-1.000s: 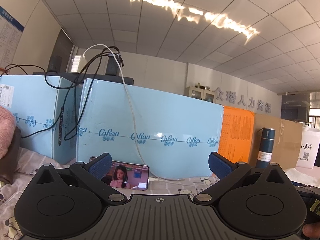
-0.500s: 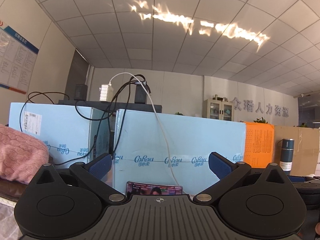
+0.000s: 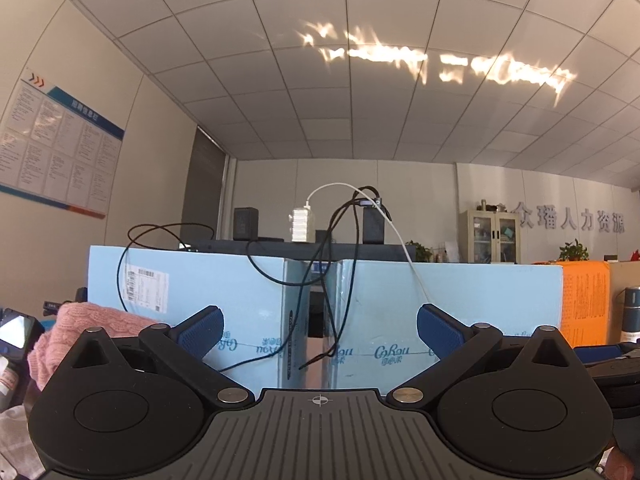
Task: Fold clothes
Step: 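Move both tools toward the pink sweater lying beside the brown jacket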
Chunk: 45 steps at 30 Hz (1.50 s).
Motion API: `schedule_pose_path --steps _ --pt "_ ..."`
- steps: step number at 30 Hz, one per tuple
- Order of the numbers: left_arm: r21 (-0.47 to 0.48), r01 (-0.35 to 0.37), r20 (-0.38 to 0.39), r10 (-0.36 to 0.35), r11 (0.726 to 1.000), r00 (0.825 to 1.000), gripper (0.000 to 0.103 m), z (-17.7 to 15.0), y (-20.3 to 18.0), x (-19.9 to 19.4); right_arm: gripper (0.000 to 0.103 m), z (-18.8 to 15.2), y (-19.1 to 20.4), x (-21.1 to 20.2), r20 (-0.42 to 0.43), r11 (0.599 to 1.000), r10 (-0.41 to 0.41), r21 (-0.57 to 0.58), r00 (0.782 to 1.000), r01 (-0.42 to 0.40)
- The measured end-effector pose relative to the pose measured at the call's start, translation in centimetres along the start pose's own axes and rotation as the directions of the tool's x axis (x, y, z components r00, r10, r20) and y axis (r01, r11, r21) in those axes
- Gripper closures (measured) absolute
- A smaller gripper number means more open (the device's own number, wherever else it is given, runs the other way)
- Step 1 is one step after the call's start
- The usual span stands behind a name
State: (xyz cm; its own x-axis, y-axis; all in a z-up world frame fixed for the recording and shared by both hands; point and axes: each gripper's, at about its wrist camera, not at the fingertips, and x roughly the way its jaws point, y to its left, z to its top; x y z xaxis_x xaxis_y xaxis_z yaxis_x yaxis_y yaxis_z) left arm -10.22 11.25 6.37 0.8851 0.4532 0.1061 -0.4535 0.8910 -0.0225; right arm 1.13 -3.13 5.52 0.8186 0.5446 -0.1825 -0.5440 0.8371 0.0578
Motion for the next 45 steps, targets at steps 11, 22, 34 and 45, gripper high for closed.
schedule_pose_path --steps 11,22,34,45 --pt "-0.006 -0.155 -0.03 0.155 0.988 0.988 0.0 0.0 7.1 1.5 0.0 0.6 7.2 4.6 -0.026 0.984 0.159 -0.076 0.987 -0.161" --pt "-0.127 -0.383 0.011 0.387 0.915 0.922 0.0 1.5 15.6 3.1 0.0 1.4 13.1 10.2 -0.103 0.947 0.32 0.014 0.942 -0.32" --pt "-0.453 -0.332 -0.002 0.372 0.827 0.928 0.0 -3.6 24.0 5.8 0.0 2.6 15.2 15.5 -0.122 0.895 0.445 0.103 0.887 -0.435" --pt "-0.748 -0.088 0.07 0.209 0.658 0.975 0.0 -8.1 29.8 3.9 0.0 -0.6 16.1 23.3 -0.188 0.747 0.638 0.387 0.747 -0.541"
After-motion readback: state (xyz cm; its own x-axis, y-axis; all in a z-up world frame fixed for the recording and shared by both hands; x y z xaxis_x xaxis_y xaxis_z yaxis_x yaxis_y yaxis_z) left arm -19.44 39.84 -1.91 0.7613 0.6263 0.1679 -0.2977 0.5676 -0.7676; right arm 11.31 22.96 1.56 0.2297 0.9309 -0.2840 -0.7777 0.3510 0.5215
